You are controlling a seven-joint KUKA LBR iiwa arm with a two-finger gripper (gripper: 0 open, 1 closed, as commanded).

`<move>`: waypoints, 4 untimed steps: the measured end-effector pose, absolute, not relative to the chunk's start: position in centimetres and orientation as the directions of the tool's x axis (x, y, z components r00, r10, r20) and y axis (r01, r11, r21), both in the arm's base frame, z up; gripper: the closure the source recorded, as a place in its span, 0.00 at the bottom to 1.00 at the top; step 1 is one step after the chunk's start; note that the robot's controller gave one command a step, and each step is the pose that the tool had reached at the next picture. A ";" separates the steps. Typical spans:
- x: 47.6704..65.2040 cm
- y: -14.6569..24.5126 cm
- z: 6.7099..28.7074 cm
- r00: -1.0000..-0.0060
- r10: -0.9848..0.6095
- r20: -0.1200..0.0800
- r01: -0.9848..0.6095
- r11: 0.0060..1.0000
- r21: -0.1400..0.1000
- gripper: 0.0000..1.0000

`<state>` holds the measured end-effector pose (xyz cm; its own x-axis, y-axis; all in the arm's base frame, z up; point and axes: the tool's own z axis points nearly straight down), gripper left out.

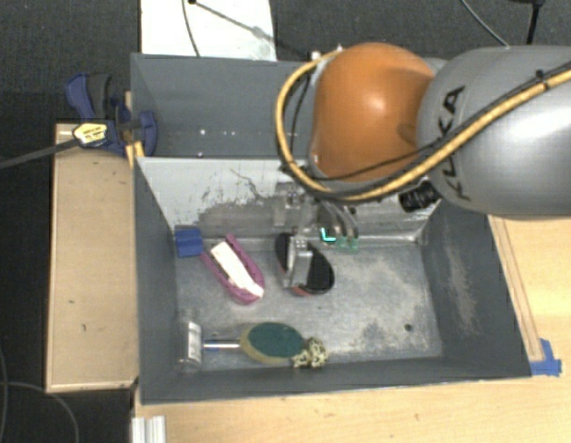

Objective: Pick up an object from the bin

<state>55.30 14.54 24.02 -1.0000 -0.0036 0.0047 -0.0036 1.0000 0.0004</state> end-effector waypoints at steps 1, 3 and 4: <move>58.2 17.1 7.0 -0.903 0.429 0.008 0.429 0.903 -0.001 0.00; 56.6 17.5 10.0 -0.779 0.627 0.001 0.627 0.779 -0.002 0.00; 56.4 18.5 6.9 -0.617 0.787 0.003 0.787 0.617 -0.005 0.00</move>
Offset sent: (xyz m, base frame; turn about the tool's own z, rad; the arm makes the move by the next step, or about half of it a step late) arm 0.0305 0.0238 -0.1702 0.4483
